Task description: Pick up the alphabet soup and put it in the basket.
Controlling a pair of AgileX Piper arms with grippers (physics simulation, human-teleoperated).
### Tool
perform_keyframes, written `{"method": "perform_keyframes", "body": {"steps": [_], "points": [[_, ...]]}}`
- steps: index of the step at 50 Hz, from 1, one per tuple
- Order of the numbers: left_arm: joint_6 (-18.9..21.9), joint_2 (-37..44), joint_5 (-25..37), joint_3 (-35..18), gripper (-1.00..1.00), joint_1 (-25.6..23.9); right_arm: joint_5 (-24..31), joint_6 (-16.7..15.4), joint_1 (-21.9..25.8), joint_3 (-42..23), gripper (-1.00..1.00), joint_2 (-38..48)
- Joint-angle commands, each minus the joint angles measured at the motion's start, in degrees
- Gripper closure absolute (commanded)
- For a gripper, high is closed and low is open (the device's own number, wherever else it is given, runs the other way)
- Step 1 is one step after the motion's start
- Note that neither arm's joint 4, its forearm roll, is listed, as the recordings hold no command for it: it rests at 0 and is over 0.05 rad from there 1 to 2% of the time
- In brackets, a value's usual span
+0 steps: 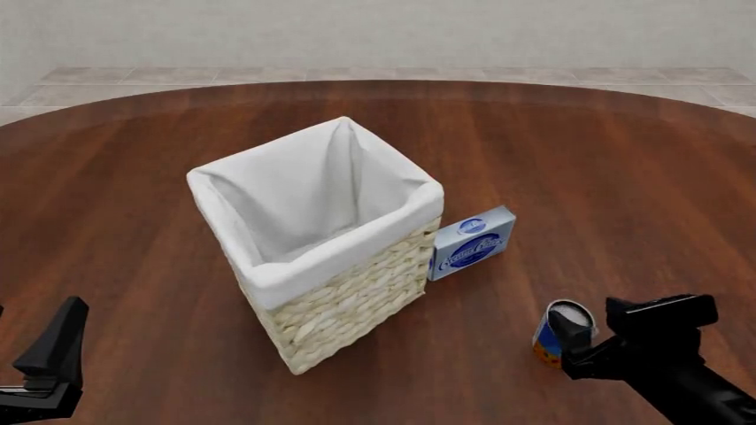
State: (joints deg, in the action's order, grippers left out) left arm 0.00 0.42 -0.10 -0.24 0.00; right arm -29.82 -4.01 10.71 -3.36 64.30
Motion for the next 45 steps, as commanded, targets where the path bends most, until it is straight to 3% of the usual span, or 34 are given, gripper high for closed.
{"method": "perform_keyframes", "body": {"steps": [1,16,34,39,40,45], "points": [[0.0,0.0,0.0,0.0,-1.00,0.0,-3.9,-0.3,-0.3,0.3,-1.00,7.1],[0.0,0.0,0.0,0.0,-1.00,0.0,-9.4,-0.7,-0.2,0.2,-1.00,15.1],[0.0,0.0,0.0,0.0,-1.00,0.0,-9.6,-0.4,-1.0,-2.0,-1.00,19.7],[0.0,0.0,0.0,0.0,-1.00,0.0,-12.0,-0.8,-1.0,-1.3,-1.00,22.0],[0.0,0.0,0.0,0.0,-1.00,0.0,-12.0,-0.8,-0.7,-1.0,1.00,21.3],[0.0,0.0,0.0,0.0,-1.00,0.0,-11.2,-1.0,-1.0,-1.4,1.00,20.3]]}}
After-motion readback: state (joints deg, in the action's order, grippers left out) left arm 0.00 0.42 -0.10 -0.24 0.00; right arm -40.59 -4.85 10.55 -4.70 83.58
